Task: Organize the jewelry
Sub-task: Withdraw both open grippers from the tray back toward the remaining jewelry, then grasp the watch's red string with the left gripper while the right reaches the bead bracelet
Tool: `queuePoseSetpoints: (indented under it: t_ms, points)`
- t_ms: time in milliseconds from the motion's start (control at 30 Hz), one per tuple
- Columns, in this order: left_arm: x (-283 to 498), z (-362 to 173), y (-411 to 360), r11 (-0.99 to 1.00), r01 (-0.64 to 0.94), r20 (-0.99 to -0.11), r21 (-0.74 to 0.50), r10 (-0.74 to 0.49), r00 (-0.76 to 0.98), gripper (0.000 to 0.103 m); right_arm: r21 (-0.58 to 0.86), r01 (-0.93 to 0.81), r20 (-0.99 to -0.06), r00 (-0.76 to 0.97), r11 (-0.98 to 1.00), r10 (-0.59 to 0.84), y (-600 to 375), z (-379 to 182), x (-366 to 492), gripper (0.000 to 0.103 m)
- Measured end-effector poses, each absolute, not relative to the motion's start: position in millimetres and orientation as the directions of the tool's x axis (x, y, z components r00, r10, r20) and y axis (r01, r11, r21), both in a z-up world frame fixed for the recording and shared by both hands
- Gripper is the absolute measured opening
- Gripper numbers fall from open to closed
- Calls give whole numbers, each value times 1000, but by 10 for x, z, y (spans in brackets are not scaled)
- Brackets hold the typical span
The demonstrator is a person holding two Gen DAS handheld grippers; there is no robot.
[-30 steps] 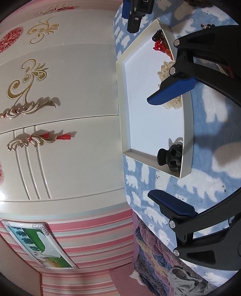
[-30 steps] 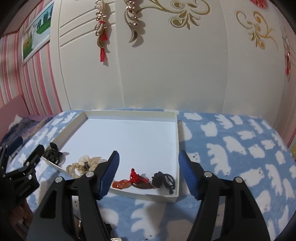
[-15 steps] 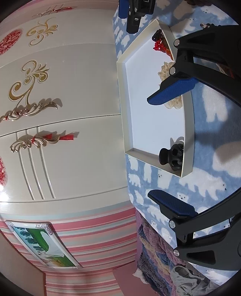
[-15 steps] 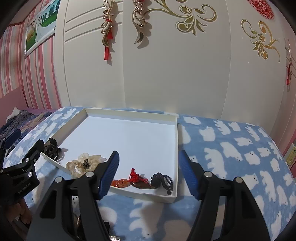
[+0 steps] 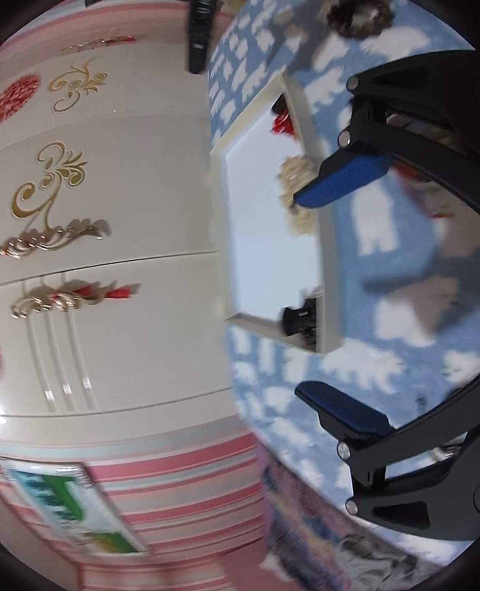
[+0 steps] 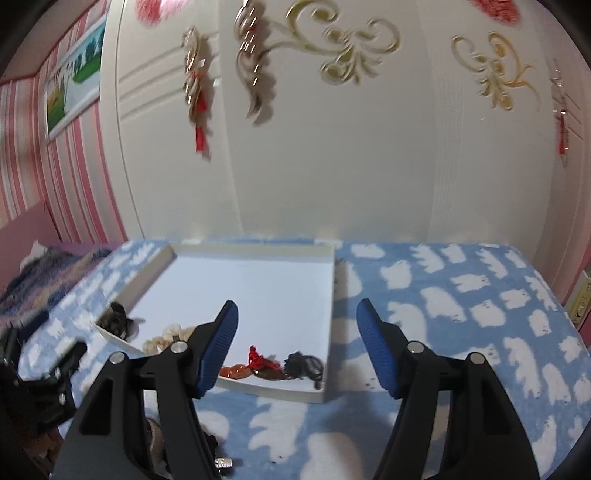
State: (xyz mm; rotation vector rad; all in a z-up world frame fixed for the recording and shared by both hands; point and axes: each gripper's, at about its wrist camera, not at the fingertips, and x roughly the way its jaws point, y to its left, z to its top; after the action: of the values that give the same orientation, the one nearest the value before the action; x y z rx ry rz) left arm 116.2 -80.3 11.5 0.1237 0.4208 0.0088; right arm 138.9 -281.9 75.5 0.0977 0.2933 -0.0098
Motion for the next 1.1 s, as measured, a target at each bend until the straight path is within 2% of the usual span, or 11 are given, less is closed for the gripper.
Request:
queuePoseSetpoints:
  t_ms: [133, 367, 600, 700, 867, 967, 1033, 1100]
  points:
    - [1010, 42, -746, 995, 74, -457, 66, -35, 889, 96, 137, 5, -330, 943, 991, 41, -3035, 695, 1166, 67]
    - [910, -28, -948, 974, 222, -499, 47, -169, 850, 96, 124, 71, -406, 914, 990, -15, -3428, 372, 782, 67]
    - [970, -130, -1009, 968, 250, -555, 33, -190, 810, 93, 67, 100, -494, 868, 993, -54, -3457, 61, 676, 67]
    - [1013, -164, -1040, 966, 257, -578, 19, -200, 791, 88, 71, 126, -523, 849, 989, -71, -3506, -47, 725, 67]
    - [1054, -230, -1163, 955, 294, -615, 50, -203, 762, 71, 65, 111, -531, 846, 992, -60, -3519, -169, 712, 67]
    - [1109, -287, -1224, 946, 320, -647, 49, -213, 732, 52, 95, 105, -529, 847, 990, -39, -3574, -210, 698, 67]
    - [1141, -329, -1280, 938, 344, -670, 54, -221, 709, 31, 97, 102, -531, 846, 990, -35, -3585, -222, 703, 67]
    - [1150, -345, -1310, 931, 361, -677, 44, -238, 696, 23, 101, 96, -532, 846, 990, -28, -3599, -229, 711, 67]
